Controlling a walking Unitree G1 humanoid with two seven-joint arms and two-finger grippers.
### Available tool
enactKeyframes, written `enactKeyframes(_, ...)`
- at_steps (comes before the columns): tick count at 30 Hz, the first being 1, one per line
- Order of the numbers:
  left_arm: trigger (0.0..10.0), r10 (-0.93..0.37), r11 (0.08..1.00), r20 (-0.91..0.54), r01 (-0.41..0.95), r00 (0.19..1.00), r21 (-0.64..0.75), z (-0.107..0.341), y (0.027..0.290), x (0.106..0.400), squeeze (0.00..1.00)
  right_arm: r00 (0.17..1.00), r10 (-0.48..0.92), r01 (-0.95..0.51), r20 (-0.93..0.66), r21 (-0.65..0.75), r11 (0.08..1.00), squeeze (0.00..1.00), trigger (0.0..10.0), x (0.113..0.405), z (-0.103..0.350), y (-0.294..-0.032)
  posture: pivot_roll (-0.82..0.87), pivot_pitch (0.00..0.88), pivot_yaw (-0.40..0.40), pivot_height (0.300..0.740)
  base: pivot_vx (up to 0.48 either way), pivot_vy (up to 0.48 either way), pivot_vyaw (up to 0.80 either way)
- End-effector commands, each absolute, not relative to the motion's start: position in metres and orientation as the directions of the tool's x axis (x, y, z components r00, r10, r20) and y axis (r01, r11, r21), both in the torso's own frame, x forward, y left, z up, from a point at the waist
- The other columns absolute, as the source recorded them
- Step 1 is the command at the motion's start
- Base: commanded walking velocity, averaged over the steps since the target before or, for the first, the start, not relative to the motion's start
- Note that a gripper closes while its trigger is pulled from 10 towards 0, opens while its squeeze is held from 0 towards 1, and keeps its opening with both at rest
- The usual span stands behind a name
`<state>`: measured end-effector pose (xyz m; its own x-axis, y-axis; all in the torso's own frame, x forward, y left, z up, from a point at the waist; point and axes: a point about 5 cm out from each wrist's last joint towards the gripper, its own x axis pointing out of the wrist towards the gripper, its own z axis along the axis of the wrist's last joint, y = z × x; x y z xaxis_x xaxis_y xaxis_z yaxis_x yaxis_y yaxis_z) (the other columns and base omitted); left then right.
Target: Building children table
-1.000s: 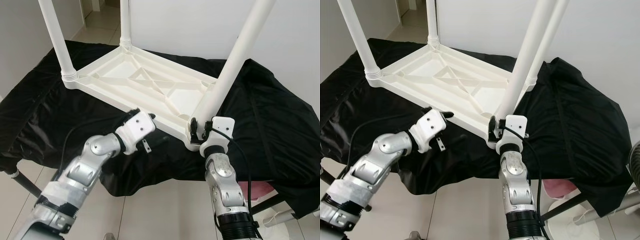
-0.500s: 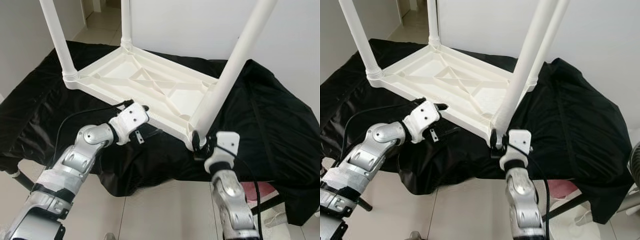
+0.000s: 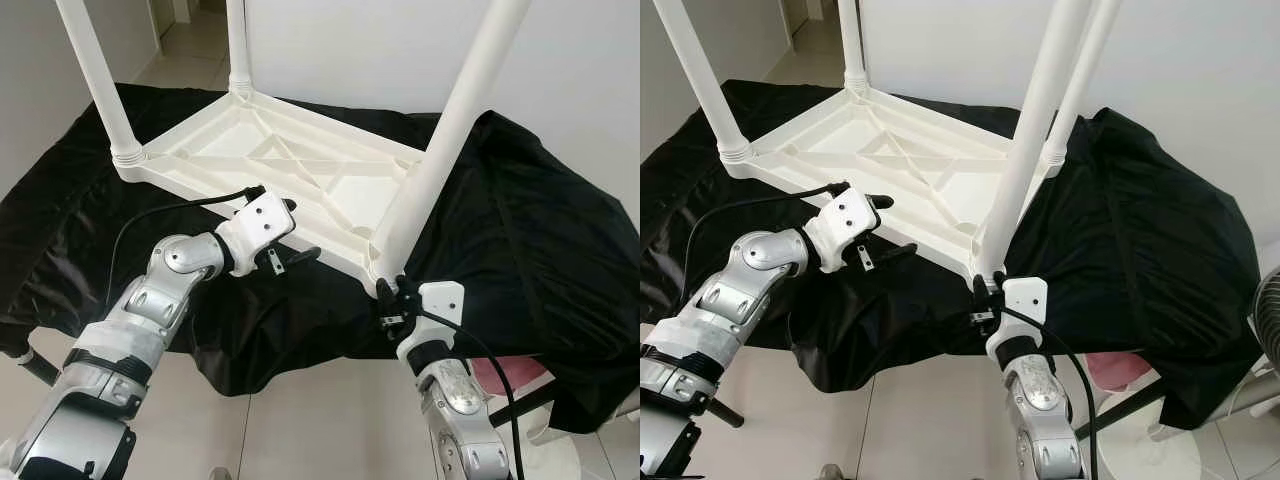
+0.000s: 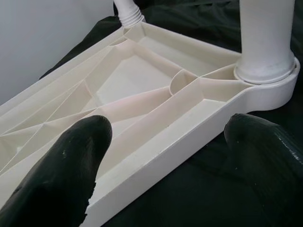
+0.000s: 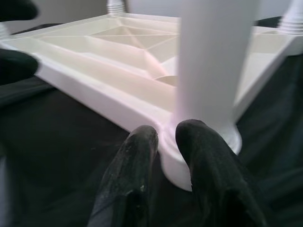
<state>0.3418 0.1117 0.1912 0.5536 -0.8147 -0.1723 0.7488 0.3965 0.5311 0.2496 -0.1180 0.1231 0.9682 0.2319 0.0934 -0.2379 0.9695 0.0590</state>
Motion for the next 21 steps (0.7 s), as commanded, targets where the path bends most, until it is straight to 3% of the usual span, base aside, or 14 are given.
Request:
enactKeyframes(1, 10.0, -0.814, 0.382, -0.177, 0.739, 0.553, 0.555, 0.195, 0.114, 0.345, 0.00, 0.955, 0.284, -0.289, 0.085, 0.067, 0.955, 0.00, 10.0, 0.248, 0.122, -0.113, -0.02, 0.065, -0.041, 0.740, 0.000, 0.000, 0.00)
enactKeyframes(11, 10.0, -0.812, 0.405, -0.156, 0.735, 0.563, 0.543, 0.197, 0.115, 0.354, 0.00, 0.941, 0.319, -0.325, 0.115, 0.034, 0.945, 0.00, 10.0, 0.270, 0.131, -0.115, -0.02, 0.062, -0.035, 0.740, 0.000, 0.000, 0.00)
enactKeyframes(21, 10.0, -0.765, 0.425, -0.189, 0.704, 0.615, 0.569, 0.195, 0.120, 0.370, 0.00, 0.982, 0.124, -0.130, 0.145, 0.033, 0.991, 0.00, 10.0, 0.293, 0.139, -0.155, -0.01, 0.063, -0.033, 0.740, 0.000, 0.000, 0.00)
